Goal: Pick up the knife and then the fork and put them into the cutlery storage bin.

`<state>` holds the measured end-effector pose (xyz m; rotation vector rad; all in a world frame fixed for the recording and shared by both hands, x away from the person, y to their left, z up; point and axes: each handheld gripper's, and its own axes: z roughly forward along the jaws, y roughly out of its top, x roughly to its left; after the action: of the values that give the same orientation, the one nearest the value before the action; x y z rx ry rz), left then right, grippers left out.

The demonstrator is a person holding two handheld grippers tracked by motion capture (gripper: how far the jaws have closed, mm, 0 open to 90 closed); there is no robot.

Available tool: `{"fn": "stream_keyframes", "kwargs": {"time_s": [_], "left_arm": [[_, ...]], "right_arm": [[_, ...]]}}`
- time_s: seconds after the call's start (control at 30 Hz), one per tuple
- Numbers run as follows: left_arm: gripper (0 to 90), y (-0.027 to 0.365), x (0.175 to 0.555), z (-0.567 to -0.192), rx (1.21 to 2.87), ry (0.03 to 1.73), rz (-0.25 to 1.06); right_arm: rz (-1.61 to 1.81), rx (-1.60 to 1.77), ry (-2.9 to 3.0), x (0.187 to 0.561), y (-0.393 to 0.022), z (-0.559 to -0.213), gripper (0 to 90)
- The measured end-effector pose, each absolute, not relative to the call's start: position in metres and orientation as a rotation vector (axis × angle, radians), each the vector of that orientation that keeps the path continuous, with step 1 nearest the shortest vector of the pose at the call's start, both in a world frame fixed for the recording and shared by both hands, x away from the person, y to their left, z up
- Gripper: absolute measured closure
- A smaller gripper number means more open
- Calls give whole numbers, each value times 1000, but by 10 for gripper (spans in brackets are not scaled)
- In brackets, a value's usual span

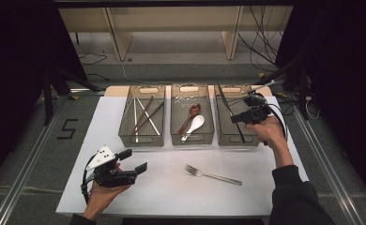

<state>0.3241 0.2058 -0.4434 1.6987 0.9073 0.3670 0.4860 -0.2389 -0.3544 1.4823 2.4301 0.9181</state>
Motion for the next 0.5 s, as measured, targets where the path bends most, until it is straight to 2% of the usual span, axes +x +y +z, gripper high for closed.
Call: {"fn": "stream_keyframes", "kwargs": {"time_s": [0.5], "left_arm": [[165, 206, 324, -444, 1698, 905, 361]], "right_arm": [[900, 1551, 2334, 513, -253, -351, 806]]}}
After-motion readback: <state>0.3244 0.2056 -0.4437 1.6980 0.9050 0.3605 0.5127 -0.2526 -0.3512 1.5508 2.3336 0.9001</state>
